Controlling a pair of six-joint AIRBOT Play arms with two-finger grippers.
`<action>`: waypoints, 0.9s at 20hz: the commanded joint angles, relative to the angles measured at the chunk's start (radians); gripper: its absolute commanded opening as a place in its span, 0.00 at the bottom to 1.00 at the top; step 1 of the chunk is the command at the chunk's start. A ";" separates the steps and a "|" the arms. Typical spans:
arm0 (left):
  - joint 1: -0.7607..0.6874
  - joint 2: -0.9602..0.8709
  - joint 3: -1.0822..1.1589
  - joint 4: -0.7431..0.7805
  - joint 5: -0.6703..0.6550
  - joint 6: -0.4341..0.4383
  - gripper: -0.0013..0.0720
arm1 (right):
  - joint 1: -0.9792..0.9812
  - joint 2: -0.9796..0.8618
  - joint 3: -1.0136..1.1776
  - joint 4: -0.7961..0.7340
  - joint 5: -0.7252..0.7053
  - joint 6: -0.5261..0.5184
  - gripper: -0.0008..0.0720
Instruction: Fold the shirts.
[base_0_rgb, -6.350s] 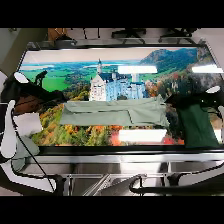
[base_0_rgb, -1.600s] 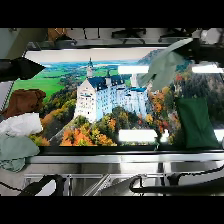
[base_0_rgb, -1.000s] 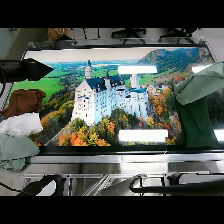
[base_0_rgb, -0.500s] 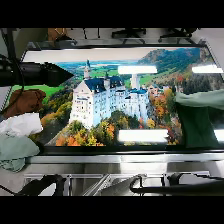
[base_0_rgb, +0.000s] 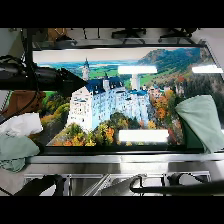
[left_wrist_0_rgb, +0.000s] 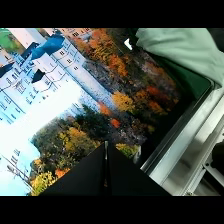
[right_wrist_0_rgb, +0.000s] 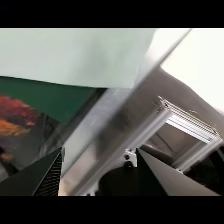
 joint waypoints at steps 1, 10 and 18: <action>-0.014 0.000 0.000 0.001 0.003 0.005 0.04 | -0.008 -0.008 -0.030 -0.043 -0.019 -0.005 0.73; -0.015 0.000 -0.002 0.000 0.067 0.003 0.04 | 0.137 -0.046 0.013 0.585 -0.473 -0.127 0.04; -0.130 0.001 -0.284 -0.007 0.167 -0.008 0.04 | 0.592 -0.035 -0.190 0.474 -0.620 -0.234 0.04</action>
